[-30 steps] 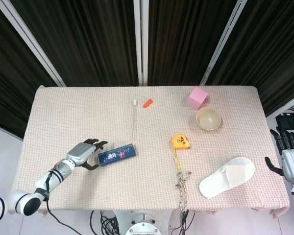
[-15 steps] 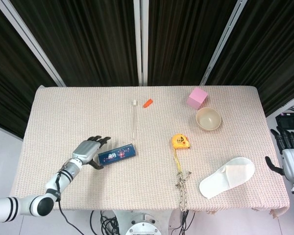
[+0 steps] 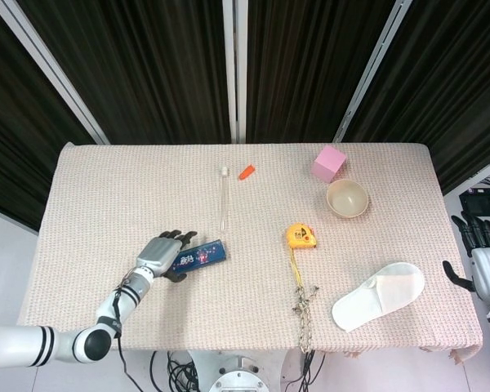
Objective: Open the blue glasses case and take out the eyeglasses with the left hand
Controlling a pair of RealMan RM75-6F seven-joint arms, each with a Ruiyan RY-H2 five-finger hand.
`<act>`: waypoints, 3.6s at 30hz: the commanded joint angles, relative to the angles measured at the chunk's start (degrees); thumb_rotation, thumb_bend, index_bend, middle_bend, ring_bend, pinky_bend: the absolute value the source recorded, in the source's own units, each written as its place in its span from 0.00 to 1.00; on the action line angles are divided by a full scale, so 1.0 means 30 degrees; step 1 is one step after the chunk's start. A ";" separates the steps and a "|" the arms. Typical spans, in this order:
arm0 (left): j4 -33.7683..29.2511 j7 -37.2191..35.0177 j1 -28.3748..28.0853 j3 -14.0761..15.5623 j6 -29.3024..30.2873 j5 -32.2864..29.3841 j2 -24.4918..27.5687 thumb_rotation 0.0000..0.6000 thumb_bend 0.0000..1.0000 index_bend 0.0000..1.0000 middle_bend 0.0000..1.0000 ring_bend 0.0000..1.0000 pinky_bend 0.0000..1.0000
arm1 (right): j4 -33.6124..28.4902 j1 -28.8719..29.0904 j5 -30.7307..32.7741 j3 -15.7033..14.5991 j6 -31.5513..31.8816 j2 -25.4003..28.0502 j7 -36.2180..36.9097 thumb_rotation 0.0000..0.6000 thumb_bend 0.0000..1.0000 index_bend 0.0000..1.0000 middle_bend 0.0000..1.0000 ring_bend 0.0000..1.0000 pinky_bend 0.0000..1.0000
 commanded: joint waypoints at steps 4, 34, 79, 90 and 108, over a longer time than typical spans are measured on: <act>0.0068 0.0082 -0.0055 0.0093 0.0222 -0.0245 -0.0103 1.00 0.27 0.03 0.18 0.06 0.12 | 0.0237 -0.0041 0.0081 -0.0008 -0.0035 -0.0043 0.0256 1.00 0.30 0.00 0.00 0.00 0.00; 0.0099 -0.0133 -0.0274 0.0206 0.0117 -0.0844 0.0051 1.00 0.31 0.03 0.23 0.06 0.10 | 0.0371 -0.0037 0.0080 -0.0085 -0.0134 -0.0129 0.0188 1.00 0.30 0.00 0.00 0.00 0.00; 0.1653 -0.6229 0.0519 -0.1615 -0.3604 -0.2197 0.0729 1.00 0.55 0.10 0.48 0.18 0.16 | 0.0781 0.0024 -0.0199 -0.0258 -0.0186 -0.0339 0.0426 1.00 0.30 0.00 0.00 0.00 0.00; 0.1851 -0.6245 0.0712 -0.1590 -0.1588 -0.2292 0.0236 1.00 0.47 0.09 0.13 0.15 0.34 | 0.0761 0.0042 -0.0165 -0.0268 -0.0239 -0.0348 0.0310 1.00 0.30 0.00 0.00 0.00 0.00; 0.4903 -0.3500 0.2422 -0.0620 0.7433 0.5366 -0.2905 1.00 0.31 0.02 0.00 0.00 0.08 | 0.0794 0.0033 -0.0098 -0.0246 -0.0249 -0.0382 0.0342 1.00 0.31 0.00 0.00 0.00 0.00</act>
